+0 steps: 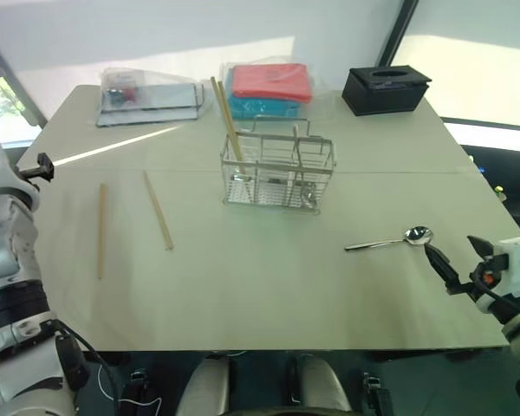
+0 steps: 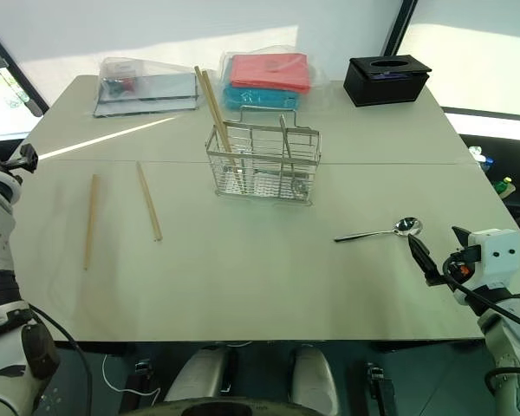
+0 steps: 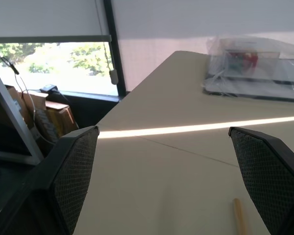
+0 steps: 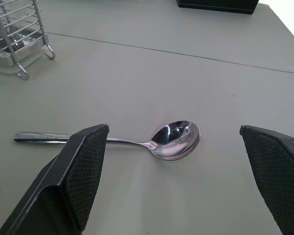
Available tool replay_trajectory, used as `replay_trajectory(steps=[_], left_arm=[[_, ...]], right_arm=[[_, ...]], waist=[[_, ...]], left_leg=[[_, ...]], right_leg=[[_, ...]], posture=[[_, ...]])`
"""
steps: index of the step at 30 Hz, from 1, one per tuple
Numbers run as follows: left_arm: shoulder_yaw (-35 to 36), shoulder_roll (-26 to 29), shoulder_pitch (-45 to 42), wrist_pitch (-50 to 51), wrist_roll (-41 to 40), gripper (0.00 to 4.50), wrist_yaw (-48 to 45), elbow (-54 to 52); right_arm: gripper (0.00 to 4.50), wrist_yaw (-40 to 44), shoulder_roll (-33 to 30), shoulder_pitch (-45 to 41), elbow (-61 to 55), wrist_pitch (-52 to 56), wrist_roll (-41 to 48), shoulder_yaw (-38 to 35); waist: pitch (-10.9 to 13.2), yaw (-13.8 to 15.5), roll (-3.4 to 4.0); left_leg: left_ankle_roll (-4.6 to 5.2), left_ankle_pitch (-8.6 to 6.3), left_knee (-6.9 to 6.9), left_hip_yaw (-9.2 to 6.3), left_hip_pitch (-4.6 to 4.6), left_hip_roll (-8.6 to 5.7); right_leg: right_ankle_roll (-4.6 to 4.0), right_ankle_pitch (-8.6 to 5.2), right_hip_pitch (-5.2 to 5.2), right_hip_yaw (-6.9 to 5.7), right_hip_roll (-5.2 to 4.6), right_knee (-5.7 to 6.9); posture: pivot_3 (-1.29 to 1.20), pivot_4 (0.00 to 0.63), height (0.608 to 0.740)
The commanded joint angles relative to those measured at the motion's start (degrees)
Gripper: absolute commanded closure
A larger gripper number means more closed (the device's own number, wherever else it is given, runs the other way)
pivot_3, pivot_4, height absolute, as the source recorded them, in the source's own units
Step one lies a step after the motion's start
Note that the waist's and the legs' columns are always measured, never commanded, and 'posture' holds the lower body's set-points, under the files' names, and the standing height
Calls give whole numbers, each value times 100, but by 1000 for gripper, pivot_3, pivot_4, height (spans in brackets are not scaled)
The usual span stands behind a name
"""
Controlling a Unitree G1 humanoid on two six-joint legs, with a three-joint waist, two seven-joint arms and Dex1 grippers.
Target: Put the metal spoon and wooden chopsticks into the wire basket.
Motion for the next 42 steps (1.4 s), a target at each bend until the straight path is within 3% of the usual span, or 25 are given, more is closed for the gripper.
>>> replay_trajectory(steps=[1,20,28,32,35,39,42], left_arm=[[-20,183,-120,-50,-3,0,-57,-149],[-45,199,-228,33,-52,0,-126,-94],[-184,199,-124,195,-293,0,-607,-564],[-371,289,-120,375,-658,0,-1336,-912],[-764,538,-285,742,-1213,0,-2382,-1301],[-1677,1115,-293,995,-1843,0,-4272,-2045],[-2416,1456,-328,964,-2051,0,-5422,-2540]], right_arm=[[61,-33,55,-1,-171,-120,52,-95],[61,-16,-12,-278,-70,-149,-14,-77],[61,489,-818,-770,346,-225,-247,-9],[61,1176,-1570,-1163,505,-332,-336,244],[61,2112,-2358,-1656,846,-706,-450,651],[61,3403,-3094,-2847,1628,-1287,-644,1602],[61,4349,-3217,-3890,2177,-1629,-850,2482]], waist=[[0,-1,0],[0,-3,0],[1,-4,0],[1,-9,1],[4,-15,5],[9,-31,8],[16,-50,26]], left_leg=[[0,0,0,0,0,0],[0,0,1,0,0,0],[1,1,4,3,0,-1],[1,1,3,5,0,0],[1,1,5,9,0,0],[2,0,6,11,0,2],[8,-3,2,17,0,1]], right_leg=[[0,0,0,0,0,0],[0,0,0,0,1,0],[0,0,0,-1,0,1],[0,0,0,-1,0,2],[-1,0,1,-1,0,0],[-18,-9,4,-3,0,-5],[-20,-11,5,0,-4,-12]], posture=[[0,150,667],[0,150,667],[0,150,667],[0,150,667],[0,150,667],[0,150,667],[0,150,667]])
